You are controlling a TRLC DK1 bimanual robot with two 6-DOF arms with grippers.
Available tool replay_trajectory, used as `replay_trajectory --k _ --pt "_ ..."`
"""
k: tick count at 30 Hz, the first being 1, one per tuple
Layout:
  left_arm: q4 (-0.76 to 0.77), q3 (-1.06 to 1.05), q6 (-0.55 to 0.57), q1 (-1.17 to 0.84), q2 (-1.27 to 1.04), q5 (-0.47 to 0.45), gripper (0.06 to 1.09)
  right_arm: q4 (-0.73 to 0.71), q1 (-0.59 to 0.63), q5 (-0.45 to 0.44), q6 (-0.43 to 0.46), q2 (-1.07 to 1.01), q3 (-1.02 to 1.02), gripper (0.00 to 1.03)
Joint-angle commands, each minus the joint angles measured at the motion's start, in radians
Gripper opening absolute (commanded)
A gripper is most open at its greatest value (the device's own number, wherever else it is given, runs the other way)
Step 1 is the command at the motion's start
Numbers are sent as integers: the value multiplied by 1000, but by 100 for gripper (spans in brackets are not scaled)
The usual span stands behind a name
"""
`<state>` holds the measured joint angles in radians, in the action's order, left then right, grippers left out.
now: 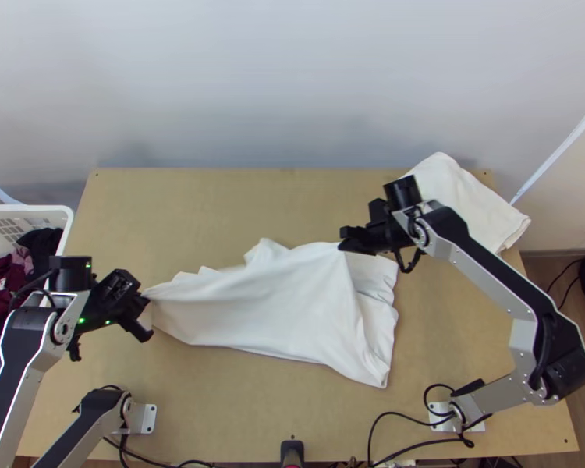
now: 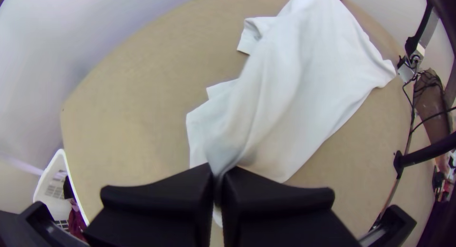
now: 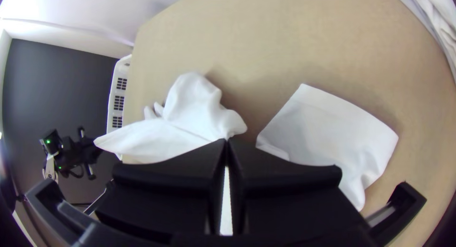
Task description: Fold the t-shirt
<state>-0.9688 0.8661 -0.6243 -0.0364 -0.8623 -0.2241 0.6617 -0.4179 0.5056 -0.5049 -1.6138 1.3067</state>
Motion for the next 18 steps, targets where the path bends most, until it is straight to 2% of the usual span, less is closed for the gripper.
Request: replay_trajectory --k 1,2,5,8,12,18 --pt "24 5 29 -65 -44 -1 60 -2 11 4 -20 32 -40 3" --pt "50 -3 58 -83 -69 -1 64 -4 13 4 -20 35 -44 3" --pt "171 -15 143 -119 -165 -1 66 -13 16 4 -26 40 -60 3" --pt "209 13 201 -134 -284 -1 83 -33 21 4 -34 49 -73 3" --pt "208 50 198 -111 -363 -1 100 -34 25 4 -38 57 -78 3" --pt "199 96 147 30 -325 -11 104 -45 30 2 -44 65 -92 3"
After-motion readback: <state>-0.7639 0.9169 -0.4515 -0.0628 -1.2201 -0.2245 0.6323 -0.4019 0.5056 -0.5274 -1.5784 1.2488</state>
